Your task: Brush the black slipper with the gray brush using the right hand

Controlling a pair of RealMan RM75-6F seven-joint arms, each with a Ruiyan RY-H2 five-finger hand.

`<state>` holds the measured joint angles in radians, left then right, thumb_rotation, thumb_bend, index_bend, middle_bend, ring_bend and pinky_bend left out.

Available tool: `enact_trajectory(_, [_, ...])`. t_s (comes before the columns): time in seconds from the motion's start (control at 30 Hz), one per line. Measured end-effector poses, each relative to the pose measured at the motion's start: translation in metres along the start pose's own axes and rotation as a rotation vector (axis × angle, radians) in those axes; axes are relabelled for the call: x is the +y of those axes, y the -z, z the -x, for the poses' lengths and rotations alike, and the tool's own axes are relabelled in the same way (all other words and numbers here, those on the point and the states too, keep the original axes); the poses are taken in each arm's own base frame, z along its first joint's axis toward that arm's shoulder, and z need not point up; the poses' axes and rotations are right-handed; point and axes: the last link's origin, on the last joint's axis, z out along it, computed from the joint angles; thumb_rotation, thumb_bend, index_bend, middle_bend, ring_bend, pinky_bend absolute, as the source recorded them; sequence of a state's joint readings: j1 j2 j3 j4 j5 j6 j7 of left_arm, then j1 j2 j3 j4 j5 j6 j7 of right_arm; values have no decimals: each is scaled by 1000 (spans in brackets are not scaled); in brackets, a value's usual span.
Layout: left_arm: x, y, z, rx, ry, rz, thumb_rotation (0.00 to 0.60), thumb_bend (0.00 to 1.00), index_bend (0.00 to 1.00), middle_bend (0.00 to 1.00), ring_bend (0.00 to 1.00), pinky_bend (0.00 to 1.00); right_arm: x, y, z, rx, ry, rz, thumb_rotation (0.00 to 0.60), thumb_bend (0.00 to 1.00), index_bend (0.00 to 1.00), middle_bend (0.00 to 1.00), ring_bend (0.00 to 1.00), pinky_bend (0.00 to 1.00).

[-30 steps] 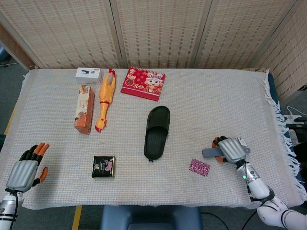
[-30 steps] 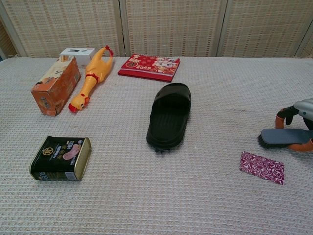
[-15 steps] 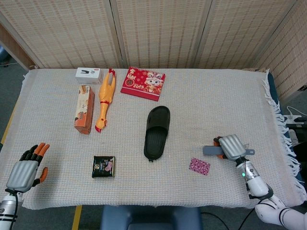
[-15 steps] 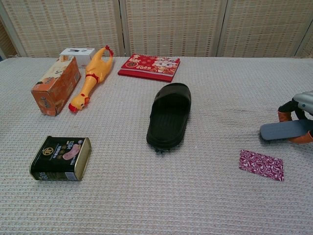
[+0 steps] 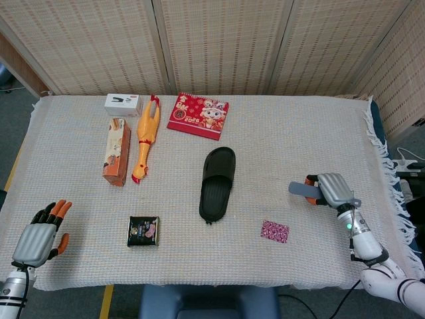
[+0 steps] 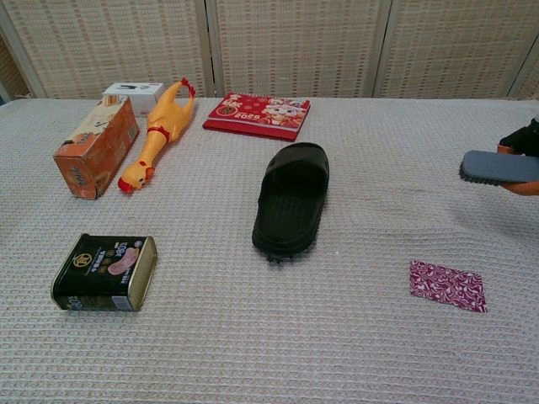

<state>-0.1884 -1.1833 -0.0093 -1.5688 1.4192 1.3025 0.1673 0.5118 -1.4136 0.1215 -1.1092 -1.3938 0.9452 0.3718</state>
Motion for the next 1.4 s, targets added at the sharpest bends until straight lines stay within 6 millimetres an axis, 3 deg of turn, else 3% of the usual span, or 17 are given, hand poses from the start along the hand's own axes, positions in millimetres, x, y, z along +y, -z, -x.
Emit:
enact_trajectory(0.2, [1, -3, 3, -15, 0, 0, 577, 540, 0, 0, 0, 141, -12, -24, -13, -56, -190, 30, 600, 434, 778, 629, 699, 914])
enact_trajectory(0.43, [-1, -9, 5, -37, 18, 1, 582, 540, 0, 0, 0, 140, -52, -76, -17, -198, -312, 57, 600, 483, 778, 632, 706, 916])
enact_trajectory(0.6, [-3, -12, 6, -45, 30, 1, 577, 541, 0, 0, 0, 141, -89, -120, -23, -296, -256, 62, 600, 606, 821, 663, 737, 915])
enact_trajectory(0.83, [-6, -14, 4, -43, 40, 0, 582, 541, 0, 0, 0, 141, -150, -171, -33, -379, 10, 22, 600, 701, 852, 681, 744, 915])
enact_trajectory(0.93, [-7, -14, 4, -46, 39, 2, 579, 541, 0, 0, 0, 141, -166, -174, -23, -403, 51, -6, 600, 753, 873, 697, 753, 915])
enact_trajectory(1.4, [-8, -12, 3, -47, 46, 0, 579, 541, 0, 0, 0, 141, -177, -166, -2, -457, -21, -15, 600, 781, 894, 709, 761, 928])
